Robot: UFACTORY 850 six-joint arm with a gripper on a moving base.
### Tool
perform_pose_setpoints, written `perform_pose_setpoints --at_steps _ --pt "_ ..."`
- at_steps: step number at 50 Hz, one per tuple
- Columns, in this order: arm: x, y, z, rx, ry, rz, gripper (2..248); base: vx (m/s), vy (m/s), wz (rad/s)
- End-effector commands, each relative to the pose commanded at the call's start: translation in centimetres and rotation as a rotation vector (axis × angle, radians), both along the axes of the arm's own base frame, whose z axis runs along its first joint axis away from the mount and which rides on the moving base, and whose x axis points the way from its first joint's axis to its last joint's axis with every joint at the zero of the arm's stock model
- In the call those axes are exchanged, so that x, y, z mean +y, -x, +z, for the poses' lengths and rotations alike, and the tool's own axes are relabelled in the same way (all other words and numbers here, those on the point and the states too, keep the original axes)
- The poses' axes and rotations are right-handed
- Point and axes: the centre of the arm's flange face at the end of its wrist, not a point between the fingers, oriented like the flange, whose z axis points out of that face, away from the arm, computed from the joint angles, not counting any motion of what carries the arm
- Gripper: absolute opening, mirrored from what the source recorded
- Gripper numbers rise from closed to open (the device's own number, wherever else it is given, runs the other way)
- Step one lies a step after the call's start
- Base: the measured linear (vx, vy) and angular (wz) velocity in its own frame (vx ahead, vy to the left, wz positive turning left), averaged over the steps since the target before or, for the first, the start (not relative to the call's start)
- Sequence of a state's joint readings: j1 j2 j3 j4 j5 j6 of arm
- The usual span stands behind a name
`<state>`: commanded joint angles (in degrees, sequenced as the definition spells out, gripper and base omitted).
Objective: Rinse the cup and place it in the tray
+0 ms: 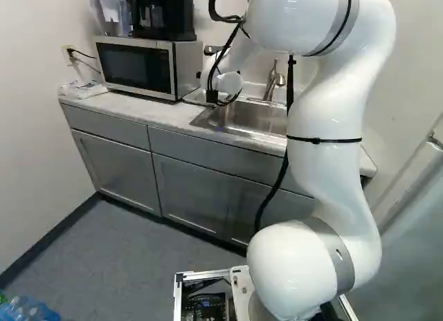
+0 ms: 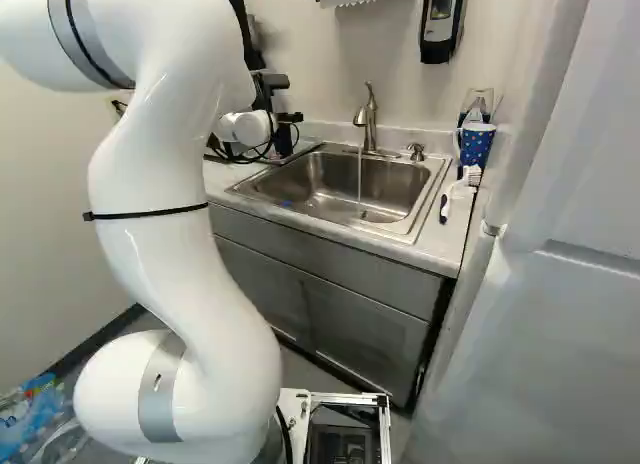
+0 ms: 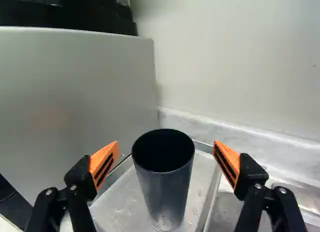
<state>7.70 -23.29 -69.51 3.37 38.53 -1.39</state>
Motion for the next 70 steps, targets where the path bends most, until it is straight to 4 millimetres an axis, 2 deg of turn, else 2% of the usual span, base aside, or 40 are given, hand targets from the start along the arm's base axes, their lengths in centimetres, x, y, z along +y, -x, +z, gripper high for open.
perform_pose_setpoints --at_steps 52,70 --pt "0.0 0.1 5.9 -0.1 -0.014 0.0 247 0.0 0.0 0.0" --pt "-1.4 -0.4 7.8 -0.129 -0.016 -0.022 247 0.0 0.0 0.0"
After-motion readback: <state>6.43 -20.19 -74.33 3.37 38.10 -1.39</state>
